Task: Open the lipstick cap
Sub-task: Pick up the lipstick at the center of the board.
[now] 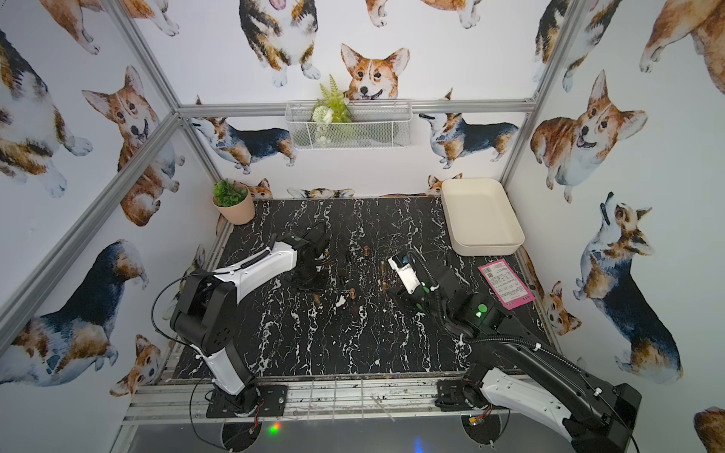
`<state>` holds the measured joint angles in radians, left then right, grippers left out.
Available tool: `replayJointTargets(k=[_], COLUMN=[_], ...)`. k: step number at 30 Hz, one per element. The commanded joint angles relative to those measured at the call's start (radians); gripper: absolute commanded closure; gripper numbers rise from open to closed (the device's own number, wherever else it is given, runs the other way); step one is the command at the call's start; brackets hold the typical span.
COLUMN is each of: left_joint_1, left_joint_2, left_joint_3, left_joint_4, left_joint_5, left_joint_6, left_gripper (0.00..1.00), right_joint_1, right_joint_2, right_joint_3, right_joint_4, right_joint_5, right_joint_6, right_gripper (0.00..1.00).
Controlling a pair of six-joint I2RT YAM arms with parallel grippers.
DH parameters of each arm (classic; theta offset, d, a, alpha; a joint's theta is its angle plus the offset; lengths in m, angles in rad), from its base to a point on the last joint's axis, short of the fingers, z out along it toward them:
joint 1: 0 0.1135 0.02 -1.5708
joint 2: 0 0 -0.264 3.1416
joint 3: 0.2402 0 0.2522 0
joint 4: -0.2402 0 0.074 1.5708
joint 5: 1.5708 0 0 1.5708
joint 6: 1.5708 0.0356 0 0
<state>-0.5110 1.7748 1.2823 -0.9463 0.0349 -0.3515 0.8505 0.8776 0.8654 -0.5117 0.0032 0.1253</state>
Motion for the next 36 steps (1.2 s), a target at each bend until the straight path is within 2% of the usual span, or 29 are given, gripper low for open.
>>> replayJointTargets(k=[1,8,13,20,25,29,32,36], left_joint_1=[0.003,0.002,0.002,0.002,-0.001,-0.015,-0.036,-0.073], left_joint_2=[0.008,0.018,0.019,-0.026,-0.099,-0.163,-0.198,-0.237], left_joint_3=[0.0,0.0,0.002,0.036,0.127,0.231,0.298,0.368], left_joint_4=[-0.001,-0.007,-0.014,-0.071,-0.166,-0.254,-0.302,-0.329], left_joint_5=[-0.01,-0.013,-0.015,-0.009,0.078,0.189,0.269,0.359], left_joint_6=[0.008,0.017,0.019,0.025,0.025,0.025,0.014,-0.023], left_gripper=[0.68,0.76,0.88,0.91,0.91,0.91,0.9,0.89], right_joint_1=[-0.001,0.0,-0.001,-0.001,0.0,0.001,0.007,0.061], right_joint_2=[-0.002,0.0,-0.005,-0.002,0.0,-0.005,0.029,0.102], right_joint_3=[0.002,0.0,-0.003,0.003,0.022,0.018,0.038,0.085], right_joint_4=[0.018,0.021,0.022,0.024,0.024,0.077,0.098,0.083], right_joint_5=[0.013,0.012,0.012,-0.001,-0.055,-0.189,-0.265,-0.287], right_joint_6=[-0.011,-0.012,-0.009,-0.008,-0.01,-0.003,0.006,-0.025], right_gripper=[0.51,0.51,0.51,0.51,0.51,0.5,0.48,0.47])
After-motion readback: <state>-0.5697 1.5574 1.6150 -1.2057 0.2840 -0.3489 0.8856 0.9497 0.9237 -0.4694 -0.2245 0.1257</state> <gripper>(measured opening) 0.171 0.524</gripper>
